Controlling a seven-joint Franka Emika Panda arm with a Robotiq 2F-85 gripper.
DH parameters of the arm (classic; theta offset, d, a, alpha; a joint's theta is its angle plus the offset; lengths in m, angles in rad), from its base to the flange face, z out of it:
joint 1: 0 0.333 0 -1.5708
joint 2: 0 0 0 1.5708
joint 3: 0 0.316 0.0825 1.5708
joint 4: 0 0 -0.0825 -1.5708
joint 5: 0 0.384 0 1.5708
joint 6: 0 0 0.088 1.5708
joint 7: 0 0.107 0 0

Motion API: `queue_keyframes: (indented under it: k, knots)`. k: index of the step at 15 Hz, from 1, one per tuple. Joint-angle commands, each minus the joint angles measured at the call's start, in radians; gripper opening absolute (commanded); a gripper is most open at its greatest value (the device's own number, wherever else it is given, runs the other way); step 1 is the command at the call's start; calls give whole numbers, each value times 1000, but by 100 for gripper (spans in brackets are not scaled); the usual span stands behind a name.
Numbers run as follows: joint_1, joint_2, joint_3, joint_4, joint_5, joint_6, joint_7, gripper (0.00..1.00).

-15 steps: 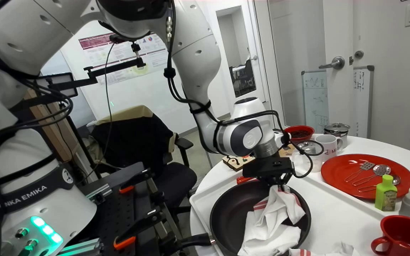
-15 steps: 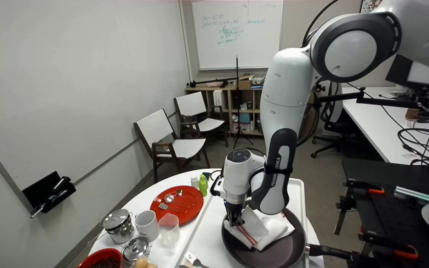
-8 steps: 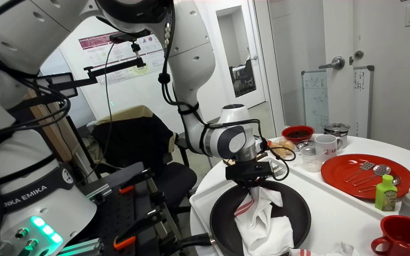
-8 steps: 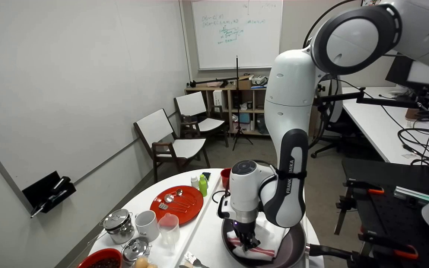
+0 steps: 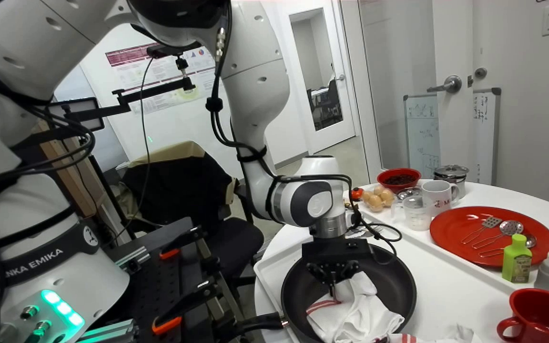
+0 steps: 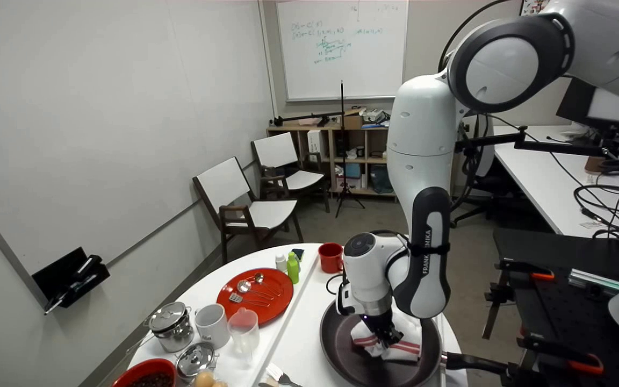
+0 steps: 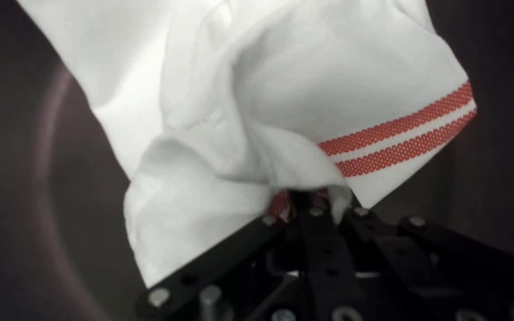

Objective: Use the red and white towel to wipe the pan

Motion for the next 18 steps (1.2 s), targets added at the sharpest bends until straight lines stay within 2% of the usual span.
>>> queue_keyframes:
  k: [1,4,10,18]
  knots:
    - [61,13,-114,50,-5,18,74,1]
    - [71,12,-163,81,14,103,168,1]
    - [94,-20,-141,85,28,208,277,1]
    - [132,-47,-65,-12,-71,267,175,1]
